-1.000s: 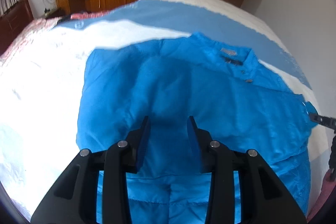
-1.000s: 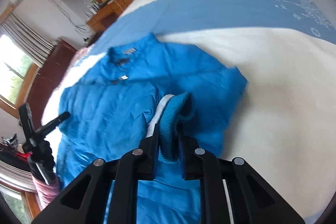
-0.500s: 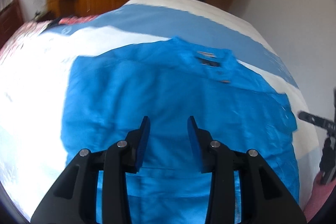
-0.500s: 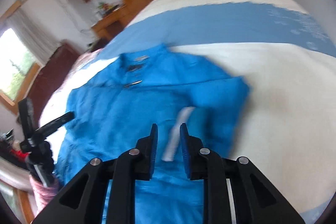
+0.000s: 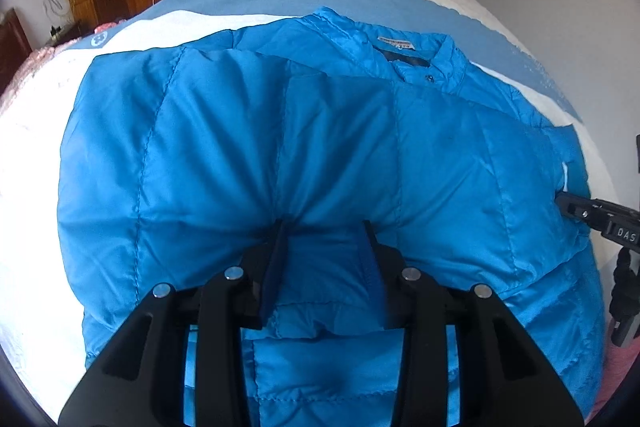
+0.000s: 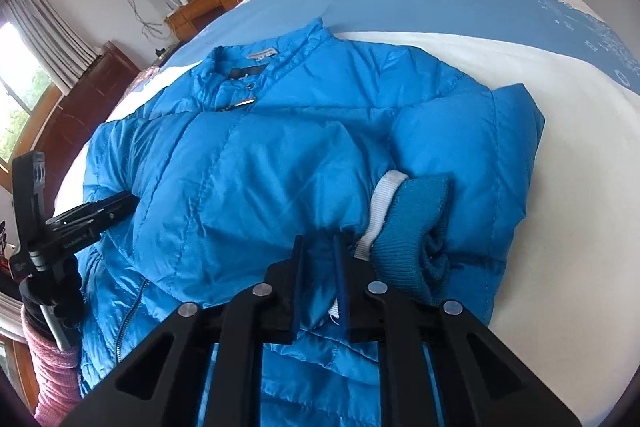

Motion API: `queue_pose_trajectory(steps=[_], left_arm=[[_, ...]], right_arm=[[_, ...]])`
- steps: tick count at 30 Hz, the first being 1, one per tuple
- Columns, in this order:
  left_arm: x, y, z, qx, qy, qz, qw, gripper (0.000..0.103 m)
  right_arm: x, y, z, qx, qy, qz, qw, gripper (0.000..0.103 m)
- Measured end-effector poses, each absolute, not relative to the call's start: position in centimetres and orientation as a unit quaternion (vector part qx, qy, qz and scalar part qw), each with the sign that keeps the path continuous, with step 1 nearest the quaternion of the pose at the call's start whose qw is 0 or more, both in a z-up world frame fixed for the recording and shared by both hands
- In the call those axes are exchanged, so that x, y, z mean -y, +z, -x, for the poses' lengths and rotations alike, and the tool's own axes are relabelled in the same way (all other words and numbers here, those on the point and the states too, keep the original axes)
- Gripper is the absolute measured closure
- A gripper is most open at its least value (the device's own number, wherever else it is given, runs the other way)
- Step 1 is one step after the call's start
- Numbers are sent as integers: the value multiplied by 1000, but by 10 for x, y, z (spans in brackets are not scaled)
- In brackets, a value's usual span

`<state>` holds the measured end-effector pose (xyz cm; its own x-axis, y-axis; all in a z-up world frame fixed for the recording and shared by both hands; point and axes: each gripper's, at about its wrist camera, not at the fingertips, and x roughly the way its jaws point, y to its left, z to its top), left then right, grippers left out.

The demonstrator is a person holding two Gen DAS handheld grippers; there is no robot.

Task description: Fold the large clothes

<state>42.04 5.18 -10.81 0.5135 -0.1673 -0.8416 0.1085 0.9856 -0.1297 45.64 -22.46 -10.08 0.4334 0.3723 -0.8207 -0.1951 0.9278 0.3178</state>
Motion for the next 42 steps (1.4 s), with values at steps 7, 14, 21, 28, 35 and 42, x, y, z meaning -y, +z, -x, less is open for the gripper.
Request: queue_pose_trajectory(steps=[7, 14, 21, 28, 35, 42], left_arm=[[-50, -108, -428, -489, -73, 32, 869, 66], [-88, -59, -362, -462, -33, 43, 885, 60], [-154, -70, -240, -482, 27, 49, 874, 50], [-184, -100, -137, -499, 51, 127, 856, 42], [-170, -112, -105, -491, 22, 143, 859, 38], [-160, -110, -108, -484, 26, 148, 862, 79]], right_arm=[[218, -98, -459, -504, 159, -71, 846, 90], [256, -31, -377, -432, 229, -80, 869, 58], [285, -63, -262, -475, 278, -68, 832, 51], [301, -93, -188, -502, 287, -117, 807, 41], [287, -114, -168, -534, 319, -150, 768, 39], [271, -123, -172, -532, 327, -158, 765, 66]])
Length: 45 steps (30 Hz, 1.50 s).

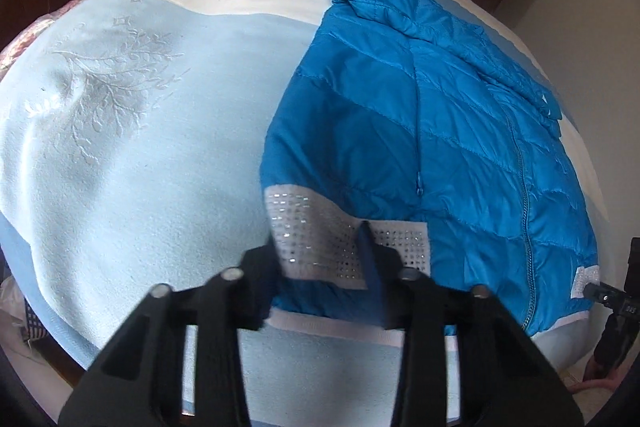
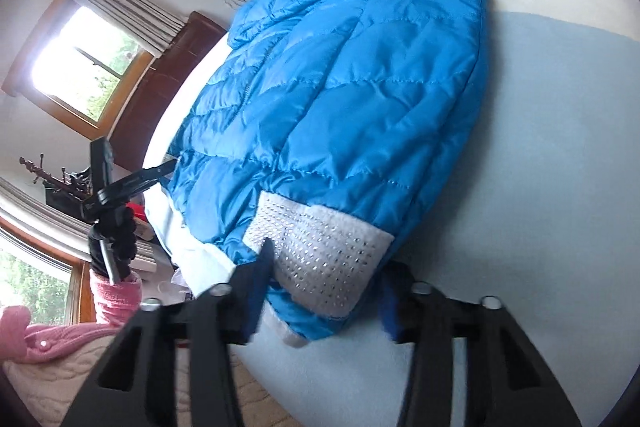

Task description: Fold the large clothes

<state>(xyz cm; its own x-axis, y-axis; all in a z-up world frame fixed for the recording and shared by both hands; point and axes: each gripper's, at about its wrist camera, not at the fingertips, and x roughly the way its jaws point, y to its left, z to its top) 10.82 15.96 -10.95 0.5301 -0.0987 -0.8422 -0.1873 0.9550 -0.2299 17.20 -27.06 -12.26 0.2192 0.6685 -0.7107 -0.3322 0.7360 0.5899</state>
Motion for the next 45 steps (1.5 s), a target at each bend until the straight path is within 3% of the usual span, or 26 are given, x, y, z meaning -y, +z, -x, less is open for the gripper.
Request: queue_pose_trajectory(steps=[3, 6, 17, 24, 36, 45], left_arm=[[-161, -106, -108, -474, 25, 158, 866, 90], [-161, -102, -104, -465, 26, 164, 870, 92], [-171, -110, -97, -467, 19, 197, 862, 92], [-173, -54, -111, -415, -25, 213, 884, 93], [-169, 55, -256, -328, -106, 240, 907, 94], [-141, 64, -394, -333, -86, 216, 914, 93]], right_arm=[[270, -126, -174, -532, 331, -164, 762, 82], [268, -118, -167, -515, 337, -138, 776, 88], [270, -128, -162, -528, 366, -133, 755, 90], [286, -62, -174, -461, 398, -124, 783, 92], [308, 37, -286, -401, 368, -158, 824, 92], [320, 43, -397, -422, 336, -216, 814, 92]])
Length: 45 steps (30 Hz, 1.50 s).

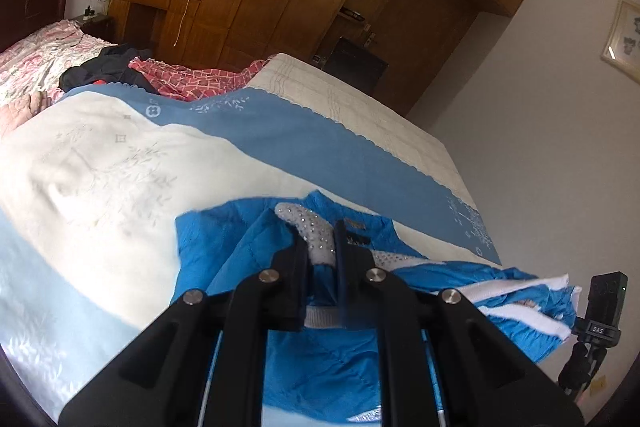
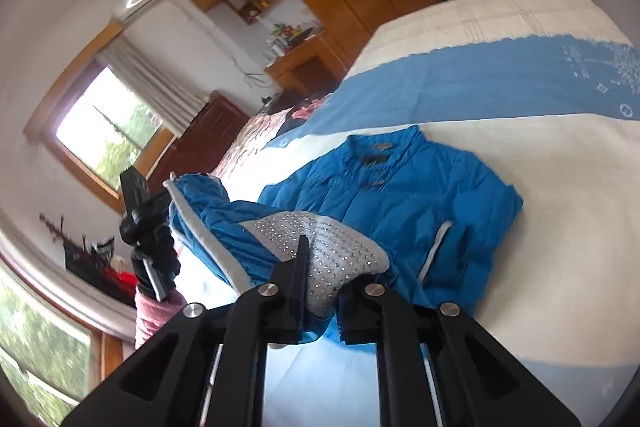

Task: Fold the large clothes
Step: 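Fold the white-banded hem over onto the collar with both grippers and release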

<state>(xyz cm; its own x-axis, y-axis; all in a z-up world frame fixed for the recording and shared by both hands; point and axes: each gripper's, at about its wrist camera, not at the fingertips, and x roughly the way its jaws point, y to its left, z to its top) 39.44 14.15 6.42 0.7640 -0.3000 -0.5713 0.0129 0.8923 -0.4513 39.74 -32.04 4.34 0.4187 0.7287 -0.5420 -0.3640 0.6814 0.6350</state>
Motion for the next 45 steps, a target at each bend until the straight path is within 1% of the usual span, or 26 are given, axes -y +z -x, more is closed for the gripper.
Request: queue_pose_trajectory(steps=[6, 9, 14, 18, 22, 24, 26, 28, 29, 30, 31, 32, 34, 36, 38, 39, 41, 42, 43, 44, 45], left_arm=[[-134, 33, -468, -375, -70, 216, 899, 93], [-130, 2, -510, -412, -60, 214, 884, 93], [-133, -54, -556, -463, -48, 221, 857, 92], [-133, -76, -573, -474, -48, 224, 850, 91], [-138, -84, -575, -480, -52, 232, 844, 89], [-140, -85, -577, -484, -59, 240, 839, 86], [-145, -81, -577, -488, -73, 246, 835, 83], [-150, -70, -568, -485, -90, 248, 834, 80], [-151, -66, -564, -482, -93, 249, 835, 74], [-154, -59, -557, -476, -95, 250, 838, 63], [-160, -50, -545, -466, -94, 246, 845, 57], [-162, -46, -536, -460, -94, 242, 849, 53], [-169, -36, -513, -450, -83, 218, 862, 53], [-171, -36, -491, -454, -59, 175, 871, 50], [-168, -44, -469, -461, -39, 127, 877, 49], [-166, -48, -463, -465, -38, 116, 877, 48], [-162, -59, -448, -472, -54, 111, 873, 48], [-158, -63, -440, -468, -57, 108, 875, 48], [-157, -64, -436, -462, -52, 101, 880, 48], [-152, -64, -431, -453, -42, 91, 886, 50], [-150, -64, -427, -447, -33, 83, 890, 59]], right_arm=[[329, 9, -471, -458, 305, -244, 798, 92], [336, -11, -497, -477, 293, -259, 787, 92], [340, -60, -539, -519, 266, -276, 764, 92], [348, -92, -560, -535, 260, -304, 744, 92], [352, -108, -569, -541, 264, -323, 730, 91], [354, -108, -567, -541, 270, -327, 726, 88], [357, -103, -564, -537, 278, -333, 723, 84], [360, -95, -557, -531, 297, -334, 720, 77], [362, -90, -552, -526, 306, -332, 721, 74], [363, -86, -549, -522, 310, -327, 724, 62], [364, -79, -542, -514, 311, -315, 735, 39], [365, -70, -533, -500, 304, -298, 755, 34], [365, -59, -517, -486, 292, -267, 779, 35], [363, -59, -500, -489, 288, -247, 785, 35], [358, -62, -487, -495, 278, -227, 791, 35], [355, -66, -480, -500, 274, -216, 793, 36], [348, -74, -472, -509, 264, -204, 793, 39], [343, -77, -468, -511, 259, -196, 796, 44], [338, -80, -466, -512, 250, -182, 802, 51], [337, -82, -466, -513, 243, -174, 805, 57], [332, -83, -465, -513, 233, -164, 810, 67]])
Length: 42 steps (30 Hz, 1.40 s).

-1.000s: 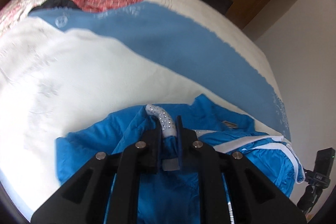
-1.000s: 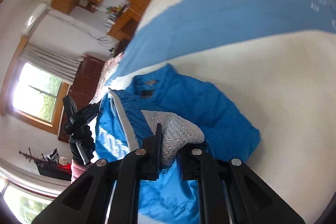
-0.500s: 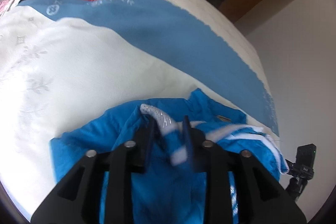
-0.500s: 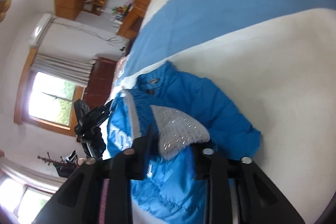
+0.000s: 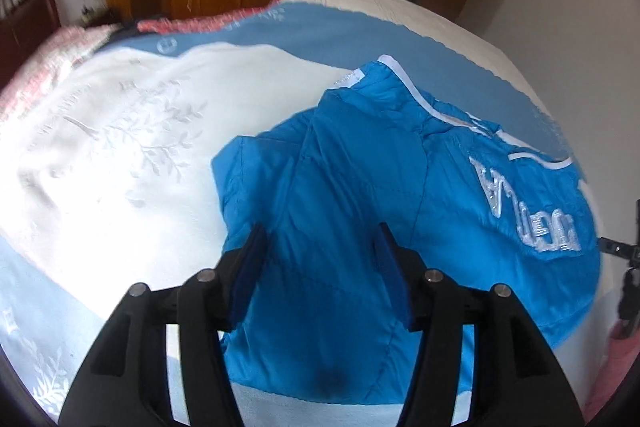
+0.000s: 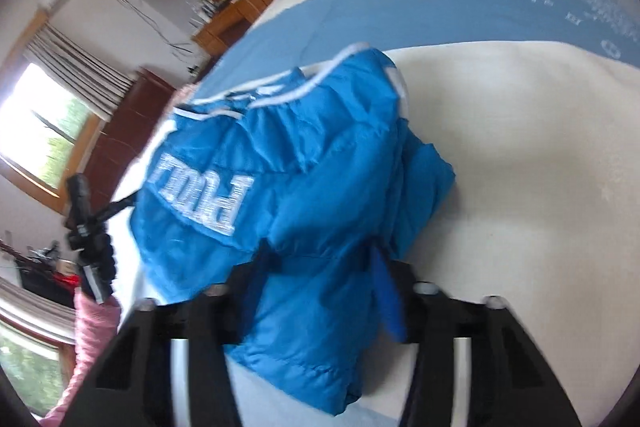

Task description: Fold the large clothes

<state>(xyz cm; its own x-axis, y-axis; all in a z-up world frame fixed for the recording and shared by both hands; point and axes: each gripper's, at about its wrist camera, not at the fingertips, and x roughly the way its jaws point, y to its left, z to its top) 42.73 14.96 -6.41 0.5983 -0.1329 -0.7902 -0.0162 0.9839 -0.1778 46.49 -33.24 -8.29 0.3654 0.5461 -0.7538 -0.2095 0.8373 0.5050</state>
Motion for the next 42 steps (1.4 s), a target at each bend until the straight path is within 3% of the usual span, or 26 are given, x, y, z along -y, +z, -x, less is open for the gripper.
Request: queue_pose_trajectory(steps=[1, 3, 6, 9, 12, 16, 21, 24, 27, 29, 30, 34, 42], left_arm=[[-146, -64, -424, -440, -20, 73, 895, 64], [-143, -62, -420, -431, -6, 69, 900, 82], [-143, -49, -413, -402, 12, 79, 912, 93], [-148, -38, -408, -370, 12, 111, 922, 95], [-153, -39, -407, -353, 17, 121, 928, 96], [-154, -80, -430, -415, 22, 112, 902, 95], [-142, -95, -434, -422, 33, 72, 903, 93], [-139, -90, -433, -428, 41, 68, 900, 93], [-154, -78, -428, -430, 35, 125, 894, 89], [-166, -63, -414, -414, 33, 159, 896, 88], [-166, -57, -408, -405, 35, 162, 899, 92], [-124, -37, -385, -393, -10, 124, 911, 92], [-45, -59, -389, -421, -83, 60, 901, 89]], right_arm=[[329, -83, -464, -512, 226, -157, 814, 80], [324, -77, -463, -503, 221, -147, 822, 92], [324, -62, -462, -480, 215, -143, 838, 97], [322, -39, -465, -447, 213, -148, 856, 97], [322, -37, -471, -440, 185, -132, 869, 98], [327, -84, -489, -496, 160, -155, 839, 98], [339, -123, -493, -513, 176, -209, 814, 97], [340, -117, -489, -510, 170, -198, 819, 94], [348, -96, -471, -488, 149, -189, 839, 80], [350, -80, -454, -468, 130, -168, 858, 80], [347, -70, -442, -456, 127, -153, 867, 80], [308, -47, -407, -440, 166, -123, 874, 80], [230, -62, -393, -441, 170, -62, 879, 81]])
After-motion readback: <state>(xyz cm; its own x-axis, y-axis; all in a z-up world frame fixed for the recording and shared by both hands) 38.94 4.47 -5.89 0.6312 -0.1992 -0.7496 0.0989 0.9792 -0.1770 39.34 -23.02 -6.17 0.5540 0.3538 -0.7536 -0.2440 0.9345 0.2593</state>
